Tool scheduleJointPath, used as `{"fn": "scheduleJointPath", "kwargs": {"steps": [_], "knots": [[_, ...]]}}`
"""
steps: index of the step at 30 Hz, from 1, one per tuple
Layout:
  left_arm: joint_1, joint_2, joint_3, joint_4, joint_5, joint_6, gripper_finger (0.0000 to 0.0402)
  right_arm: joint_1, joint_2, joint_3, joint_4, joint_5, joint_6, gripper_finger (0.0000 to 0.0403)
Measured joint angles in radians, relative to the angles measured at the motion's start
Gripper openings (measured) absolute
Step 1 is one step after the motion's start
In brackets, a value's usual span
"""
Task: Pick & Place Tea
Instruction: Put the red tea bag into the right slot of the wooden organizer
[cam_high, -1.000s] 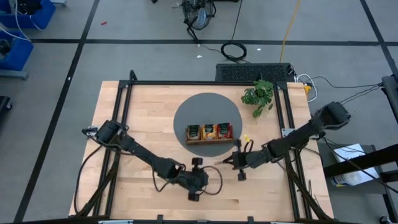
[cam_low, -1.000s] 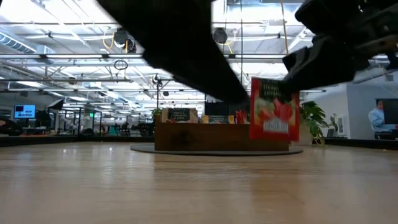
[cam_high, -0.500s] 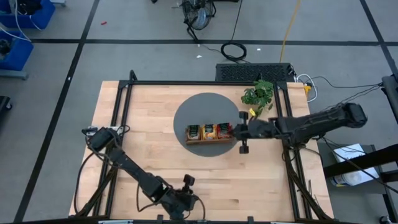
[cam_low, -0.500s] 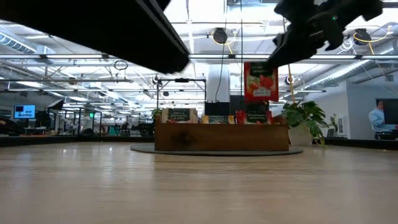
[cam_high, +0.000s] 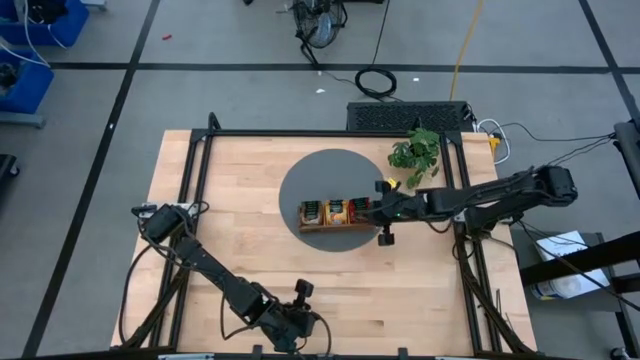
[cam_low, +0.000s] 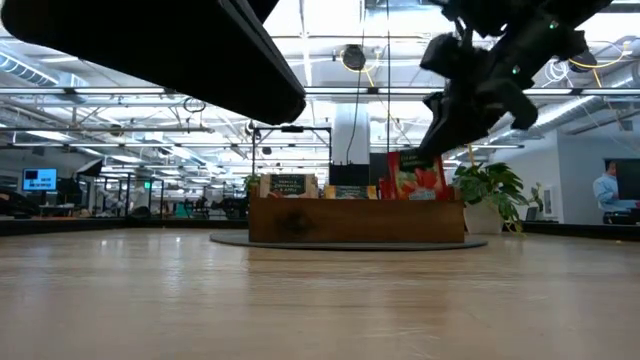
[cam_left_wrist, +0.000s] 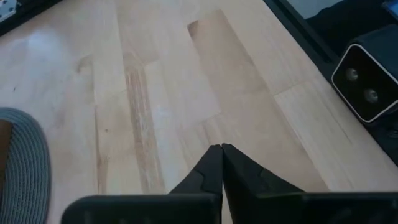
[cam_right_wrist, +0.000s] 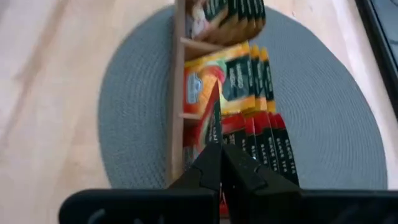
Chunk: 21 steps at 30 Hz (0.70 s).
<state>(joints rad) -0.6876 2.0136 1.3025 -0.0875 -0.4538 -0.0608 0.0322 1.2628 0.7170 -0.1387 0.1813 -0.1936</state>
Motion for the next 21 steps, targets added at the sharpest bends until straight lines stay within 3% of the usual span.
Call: {"fn": "scheduleJointPath", "kwargs": {"steps": [9, 17, 21], "knots": [[0.0, 0.0, 0.0, 0.001, 0.0, 0.0, 0.0006, -0.006, 0.064, 0.0, 0.005, 0.058, 0.141, 0.0], [0.0, 0.0, 0.0, -0.032, 0.0, -0.021, 0.0024, -0.006, 0.064, -0.039, 0.097, 0.057, 0.226, 0.0], [0.0, 0.0, 0.0, -0.039, -0.019, -0.028, 0.0011, -0.006, 0.063, -0.071, 0.12, 0.054, 0.243, 0.0]]}}
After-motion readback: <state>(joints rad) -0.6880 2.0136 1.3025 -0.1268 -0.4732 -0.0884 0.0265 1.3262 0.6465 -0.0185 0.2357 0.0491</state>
